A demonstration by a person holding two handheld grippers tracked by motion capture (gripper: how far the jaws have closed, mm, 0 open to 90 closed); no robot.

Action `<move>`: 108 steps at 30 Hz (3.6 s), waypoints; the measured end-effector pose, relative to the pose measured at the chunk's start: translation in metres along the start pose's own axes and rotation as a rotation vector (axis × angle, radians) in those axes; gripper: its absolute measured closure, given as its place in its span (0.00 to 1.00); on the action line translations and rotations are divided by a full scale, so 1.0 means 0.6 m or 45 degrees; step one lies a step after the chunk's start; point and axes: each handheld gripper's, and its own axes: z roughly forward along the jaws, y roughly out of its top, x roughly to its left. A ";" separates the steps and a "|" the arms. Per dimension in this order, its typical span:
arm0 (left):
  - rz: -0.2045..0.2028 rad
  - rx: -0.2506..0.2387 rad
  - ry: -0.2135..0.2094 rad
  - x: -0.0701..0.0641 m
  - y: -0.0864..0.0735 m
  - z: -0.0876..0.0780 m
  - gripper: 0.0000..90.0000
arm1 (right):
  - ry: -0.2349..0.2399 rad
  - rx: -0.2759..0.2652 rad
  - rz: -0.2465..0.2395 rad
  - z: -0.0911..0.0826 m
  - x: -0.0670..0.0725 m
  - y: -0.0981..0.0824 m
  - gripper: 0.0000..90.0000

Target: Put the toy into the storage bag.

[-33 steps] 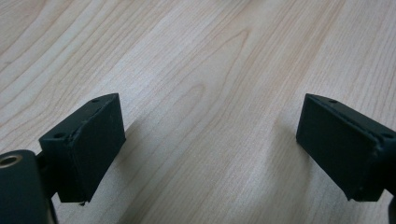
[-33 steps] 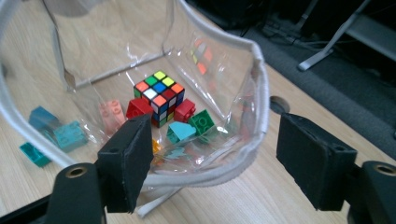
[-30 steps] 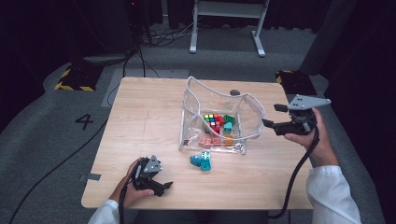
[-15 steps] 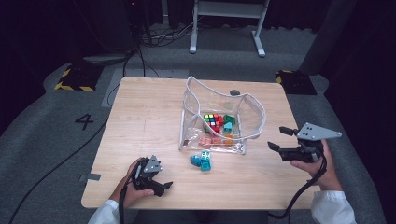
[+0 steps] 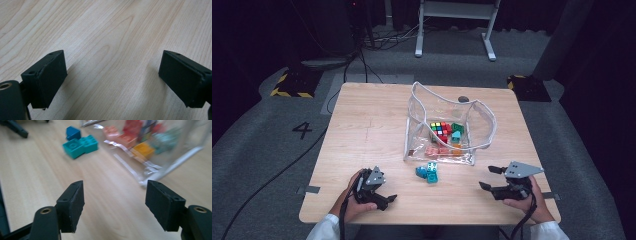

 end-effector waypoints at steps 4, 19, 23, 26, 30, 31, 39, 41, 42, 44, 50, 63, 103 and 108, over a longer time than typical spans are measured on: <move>0.000 0.000 0.000 0.000 0.000 0.000 0.09 | 0.061 0.087 -0.039 0.041 0.022 -0.013 0.36; 0.000 -0.001 -0.001 0.000 0.000 0.000 0.09 | 0.180 0.131 -0.095 0.139 0.078 0.000 0.34; 0.002 0.001 -0.001 0.000 0.000 0.000 0.09 | 0.178 0.151 -0.111 0.163 0.087 0.018 0.30; 0.005 0.001 -0.003 0.001 0.000 0.000 0.09 | 0.181 0.146 -0.120 0.185 0.096 0.033 0.30; 0.005 0.002 -0.002 0.001 0.000 0.000 0.09 | 0.167 0.161 -0.064 0.208 0.111 0.051 0.30; 0.005 0.002 -0.001 0.001 0.000 0.000 0.09 | 0.164 0.162 -0.065 0.213 0.113 0.054 0.30; 0.007 0.001 0.001 0.001 0.000 0.000 0.09 | 0.149 0.136 -0.083 0.240 0.117 0.071 0.29; 0.004 -0.001 0.001 0.001 0.000 0.000 0.09 | 0.151 0.133 -0.077 0.243 0.118 0.073 0.29; 0.005 -0.001 0.001 0.001 0.000 0.000 0.09 | 0.154 0.134 -0.073 0.244 0.118 0.074 0.29; 0.005 -0.001 0.001 0.001 0.000 0.000 0.09 | 0.146 0.135 -0.072 0.247 0.118 0.076 0.29; 0.004 -0.001 0.001 0.000 0.000 0.000 0.09 | 0.144 0.115 -0.057 0.245 0.118 0.076 0.50; 0.000 -0.001 -0.002 0.000 0.000 0.001 0.09 | 0.172 0.119 -0.072 0.219 0.102 0.059 0.65; -0.003 0.001 0.003 0.000 0.000 0.000 0.09 | -0.007 0.039 -0.051 0.025 -0.017 0.017 0.66; 0.000 0.002 0.002 0.000 0.000 0.000 0.09 | -0.053 -0.022 -0.010 -0.012 -0.038 0.019 0.66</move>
